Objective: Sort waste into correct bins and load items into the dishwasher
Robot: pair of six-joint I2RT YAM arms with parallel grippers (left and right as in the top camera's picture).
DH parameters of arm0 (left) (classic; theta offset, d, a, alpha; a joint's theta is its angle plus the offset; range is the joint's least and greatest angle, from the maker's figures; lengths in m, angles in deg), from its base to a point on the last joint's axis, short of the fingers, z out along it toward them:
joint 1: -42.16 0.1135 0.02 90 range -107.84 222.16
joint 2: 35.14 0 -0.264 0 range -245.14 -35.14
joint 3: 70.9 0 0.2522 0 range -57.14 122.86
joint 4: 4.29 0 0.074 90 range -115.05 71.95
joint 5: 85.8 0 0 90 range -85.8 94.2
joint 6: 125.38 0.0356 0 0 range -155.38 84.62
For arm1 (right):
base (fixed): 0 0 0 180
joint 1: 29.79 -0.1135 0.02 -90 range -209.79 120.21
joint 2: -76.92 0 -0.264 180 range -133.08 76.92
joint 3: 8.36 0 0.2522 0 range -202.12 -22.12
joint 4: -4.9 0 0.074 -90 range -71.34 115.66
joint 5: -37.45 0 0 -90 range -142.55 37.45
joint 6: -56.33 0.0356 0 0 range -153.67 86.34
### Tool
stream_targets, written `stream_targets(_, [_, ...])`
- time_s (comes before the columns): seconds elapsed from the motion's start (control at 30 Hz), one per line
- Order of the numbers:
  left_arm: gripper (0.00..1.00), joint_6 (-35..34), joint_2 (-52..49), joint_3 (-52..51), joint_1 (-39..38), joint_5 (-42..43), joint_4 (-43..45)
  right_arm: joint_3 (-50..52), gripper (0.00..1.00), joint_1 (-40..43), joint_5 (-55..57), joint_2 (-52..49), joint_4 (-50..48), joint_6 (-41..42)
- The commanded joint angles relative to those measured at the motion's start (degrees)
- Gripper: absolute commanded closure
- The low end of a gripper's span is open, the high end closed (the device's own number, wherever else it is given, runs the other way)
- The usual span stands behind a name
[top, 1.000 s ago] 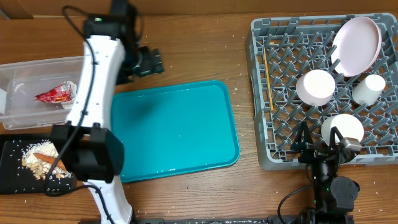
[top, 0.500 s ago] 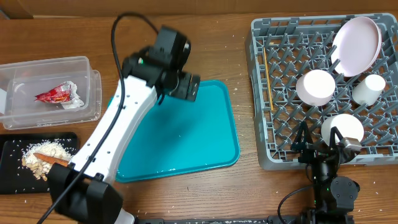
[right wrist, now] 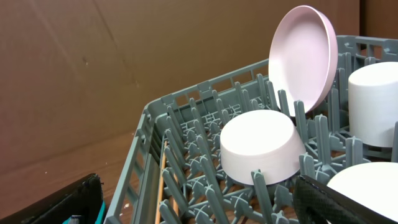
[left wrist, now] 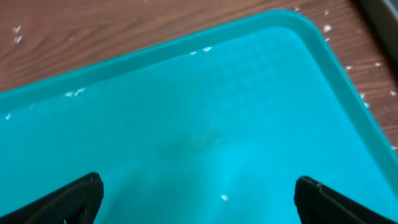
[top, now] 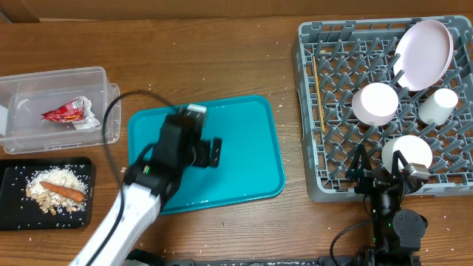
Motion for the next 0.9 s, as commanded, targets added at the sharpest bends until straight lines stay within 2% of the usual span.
stream_targets(0.0, [0.0, 0.76, 7.74, -9.22, 3.58, 1.22, 4.79, 0.59, 0.0, 0.33, 0.55, 0.57, -0.35, -0.37])
stream_targets(0.13, [0.0, -0.37, 14.78, -15.78, 8.5, 4.22, 6.45, 0.59, 0.0, 0.33, 0.55, 0.57, -0.35, -0.37])
stream_targets(0.4, [0.0, -6.99, 30.75, -24.68, 17.97, 6.86, 6.36, 0.59, 0.0, 0.33, 0.55, 0.57, -0.35, -0.37])
stream_targets(0.6, [0.0, -6.95, 35.89, -28.17, 18.56, 6.14, 7.5, 0.59, 0.0, 0.33, 0.55, 0.57, -0.35, -0.37])
stream_targets(0.87, [0.0, -6.95, 43.1, -36.57, 18.56, 4.61, 16.28, 0.59, 0.0, 0.33, 0.55, 0.57, -0.35, -0.37])
